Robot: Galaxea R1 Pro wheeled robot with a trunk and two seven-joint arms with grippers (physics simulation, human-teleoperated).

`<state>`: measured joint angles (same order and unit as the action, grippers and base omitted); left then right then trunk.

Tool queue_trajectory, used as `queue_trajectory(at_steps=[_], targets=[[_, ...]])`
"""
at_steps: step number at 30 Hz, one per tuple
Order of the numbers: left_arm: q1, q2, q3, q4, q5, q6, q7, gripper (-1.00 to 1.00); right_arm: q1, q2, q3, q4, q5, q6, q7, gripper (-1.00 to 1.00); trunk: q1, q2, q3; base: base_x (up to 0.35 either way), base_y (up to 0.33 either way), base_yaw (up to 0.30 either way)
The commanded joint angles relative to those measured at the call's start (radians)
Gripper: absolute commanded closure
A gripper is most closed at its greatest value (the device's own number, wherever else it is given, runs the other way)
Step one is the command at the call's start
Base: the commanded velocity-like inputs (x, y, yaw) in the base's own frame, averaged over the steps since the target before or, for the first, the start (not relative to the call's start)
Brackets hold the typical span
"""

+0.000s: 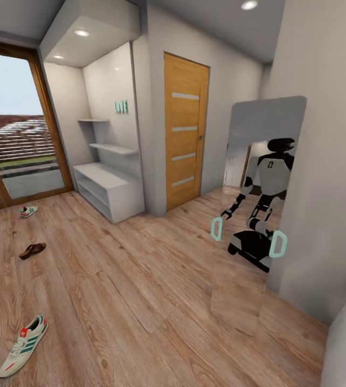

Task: Pick up the two gym shoes and the two sandals from the corridor floor and place them onto the hallstand (shoe rack) in the corridor, making sure they are on the rack and not on the floor. Arrange them so the two gym shoes are next to each other and the two sandals are next to each other.

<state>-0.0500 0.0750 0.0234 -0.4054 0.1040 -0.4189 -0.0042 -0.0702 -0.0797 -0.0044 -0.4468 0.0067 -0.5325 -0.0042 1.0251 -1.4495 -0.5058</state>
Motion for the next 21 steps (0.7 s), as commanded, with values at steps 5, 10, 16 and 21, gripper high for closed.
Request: queue_trajectory(at_steps=[5,10,16,21], targets=[[-0.001,0.000,-0.003,0.002,0.008,-0.003,0.000,-1.00,0.000,0.000,0.000,0.001,0.001,-0.003,0.000,-1.00,0.000,-0.001,-0.007,0.000,0.000,0.182],[-0.001,0.000,-0.003,0.002,0.008,-0.003,0.000,-1.00,0.000,0.000,0.000,0.001,0.001,-0.003,0.000,-1.00,0.000,-0.001,-0.013,0.000,0.000,0.183],[-0.001,0.000,-0.002,0.002,0.010,-0.003,0.000,-1.00,0.000,0.000,0.001,0.002,0.001,-0.003,0.000,-1.00,0.000,-0.001,-0.020,0.016,0.000,0.189],[-0.001,0.001,-0.002,0.002,0.014,-0.003,0.000,-1.00,0.000,0.000,0.003,0.002,0.001,-0.003,0.000,-1.00,0.000,-0.001,-0.026,0.082,0.000,0.191]])
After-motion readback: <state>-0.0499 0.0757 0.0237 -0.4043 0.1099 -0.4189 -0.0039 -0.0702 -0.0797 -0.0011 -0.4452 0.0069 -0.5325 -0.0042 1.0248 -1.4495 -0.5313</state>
